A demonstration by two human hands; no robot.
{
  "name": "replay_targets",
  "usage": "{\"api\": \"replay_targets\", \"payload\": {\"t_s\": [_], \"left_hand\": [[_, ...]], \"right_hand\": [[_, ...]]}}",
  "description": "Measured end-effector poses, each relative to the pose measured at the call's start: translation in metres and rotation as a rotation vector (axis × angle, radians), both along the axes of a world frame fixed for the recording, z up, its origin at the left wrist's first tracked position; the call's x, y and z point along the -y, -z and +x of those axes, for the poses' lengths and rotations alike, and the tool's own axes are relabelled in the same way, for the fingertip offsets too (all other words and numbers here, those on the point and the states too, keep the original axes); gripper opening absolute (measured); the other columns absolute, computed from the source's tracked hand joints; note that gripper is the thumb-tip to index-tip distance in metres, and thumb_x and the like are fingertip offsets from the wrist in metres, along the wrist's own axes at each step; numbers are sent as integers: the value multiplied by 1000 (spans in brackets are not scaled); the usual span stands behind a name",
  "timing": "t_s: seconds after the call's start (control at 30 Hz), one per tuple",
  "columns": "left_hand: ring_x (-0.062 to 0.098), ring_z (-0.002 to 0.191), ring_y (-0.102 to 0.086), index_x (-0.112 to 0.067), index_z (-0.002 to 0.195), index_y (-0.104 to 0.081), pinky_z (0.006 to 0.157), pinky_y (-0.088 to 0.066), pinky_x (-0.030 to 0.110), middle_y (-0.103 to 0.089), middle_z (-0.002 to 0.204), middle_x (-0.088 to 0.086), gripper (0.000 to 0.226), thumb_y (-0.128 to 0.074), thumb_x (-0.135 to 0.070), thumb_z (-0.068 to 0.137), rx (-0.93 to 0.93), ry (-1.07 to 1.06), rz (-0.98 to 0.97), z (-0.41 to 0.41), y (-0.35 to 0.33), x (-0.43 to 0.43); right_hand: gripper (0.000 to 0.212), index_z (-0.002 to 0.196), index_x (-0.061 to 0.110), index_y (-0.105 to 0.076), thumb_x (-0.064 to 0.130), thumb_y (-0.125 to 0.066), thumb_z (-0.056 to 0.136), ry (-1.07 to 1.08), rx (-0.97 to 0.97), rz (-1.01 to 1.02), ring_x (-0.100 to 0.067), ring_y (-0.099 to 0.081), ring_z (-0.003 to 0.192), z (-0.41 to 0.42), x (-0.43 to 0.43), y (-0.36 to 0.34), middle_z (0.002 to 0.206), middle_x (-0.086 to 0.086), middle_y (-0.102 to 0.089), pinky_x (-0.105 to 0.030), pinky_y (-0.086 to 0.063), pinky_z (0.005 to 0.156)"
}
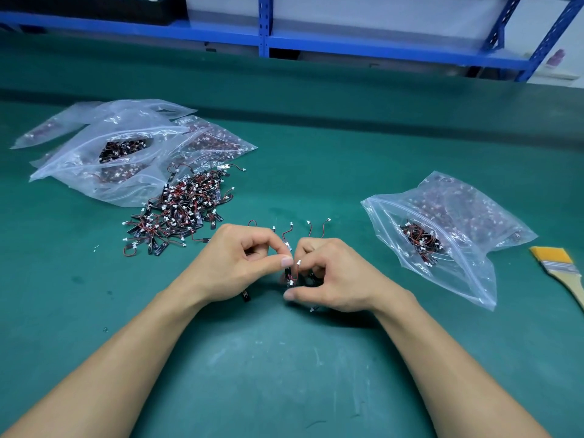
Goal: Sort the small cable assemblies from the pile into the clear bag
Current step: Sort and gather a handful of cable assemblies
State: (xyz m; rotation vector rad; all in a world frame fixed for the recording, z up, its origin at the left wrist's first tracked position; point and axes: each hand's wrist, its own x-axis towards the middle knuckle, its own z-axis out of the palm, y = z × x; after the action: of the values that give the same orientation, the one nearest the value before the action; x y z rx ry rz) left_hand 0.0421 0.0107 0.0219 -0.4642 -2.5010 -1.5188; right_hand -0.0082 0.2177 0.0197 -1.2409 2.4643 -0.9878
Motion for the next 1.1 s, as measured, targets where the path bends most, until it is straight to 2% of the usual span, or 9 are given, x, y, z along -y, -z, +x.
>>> {"api": "replay_targets", "payload": {"t_s": [0.17,0.33,0.4,0.47,0.63,0.77,0.9,1.0,1.1], "left_hand": [[11,50,-23,-28,78,-71,51,-23,24,-24,50,-10,15,-70,-43,79,3,-44,65,-1,0,0],[27,51,-26,-28,77,-70,51,-24,30,-23,53,5,11,-71,-37,83,-40,-99,61,0,-1,-1],[19,50,-26,-27,77,-69,50,-25,27,-26,53,8,8,-71,-31,84,-49,-132,55,-1,-2,-1],[12,50,-26,-25,75,-69,49,-25,23,-27,52,2,9,-70,-28,84,-51,-166,66,-1,-2,-1],[13,50,-24,-22,72,-69,49,-24,23,-25,51,-4,12,-71,-28,82,-19,-159,71,0,-3,2],[12,49,-23,-23,72,-71,50,-24,23,-23,49,-8,13,-71,-33,80,57,-51,-101,1,-2,7],[12,49,-22,-26,72,-72,51,-25,24,-25,45,-2,14,-68,-38,78,37,-12,-310,0,-2,12],[14,50,-25,-30,74,-73,51,-27,25,-32,46,-1,16,-65,-43,78,13,-13,-435,-1,-1,14],[14,50,-27,-33,78,-75,51,-29,27,-37,47,-2,17,-64,-45,78,-14,-35,-477,-2,-1,16]], "right_hand": [[8,77,19,-79,23,-85,80,55,74,-121,-6,-47,58,-7,-5,3,72,9,-56,-20,-37,59],[3,80,21,-80,22,-83,80,228,35,-310,-5,-43,51,-15,-10,6,79,9,-65,-14,-31,55],[2,82,21,-81,21,-82,81,273,3,-351,-7,-39,48,-18,-10,8,76,8,-66,-15,-30,54],[3,84,20,-81,19,-82,82,323,-39,-378,-7,-39,49,-20,-11,9,71,11,-65,-15,-31,55],[3,86,18,-81,18,-78,84,399,-58,-455,-4,-42,51,-25,-16,8,72,15,-65,-9,-29,54],[12,79,16,-79,22,-75,88,358,6,-402,-8,-35,52,-24,-17,8,67,17,-59,-14,-29,55],[26,72,29,-73,28,-61,95,221,10,-311,-19,-48,58,-17,-14,2,65,6,-59,-21,-36,60],[32,70,18,-73,27,-58,96,144,-20,-222,-13,-44,55,-11,-12,-1,60,4,-52,-24,-34,58],[35,61,18,-67,27,-59,94,103,-33,-117,-13,-45,54,-4,-7,-2,58,8,-52,-32,-38,56]]}}
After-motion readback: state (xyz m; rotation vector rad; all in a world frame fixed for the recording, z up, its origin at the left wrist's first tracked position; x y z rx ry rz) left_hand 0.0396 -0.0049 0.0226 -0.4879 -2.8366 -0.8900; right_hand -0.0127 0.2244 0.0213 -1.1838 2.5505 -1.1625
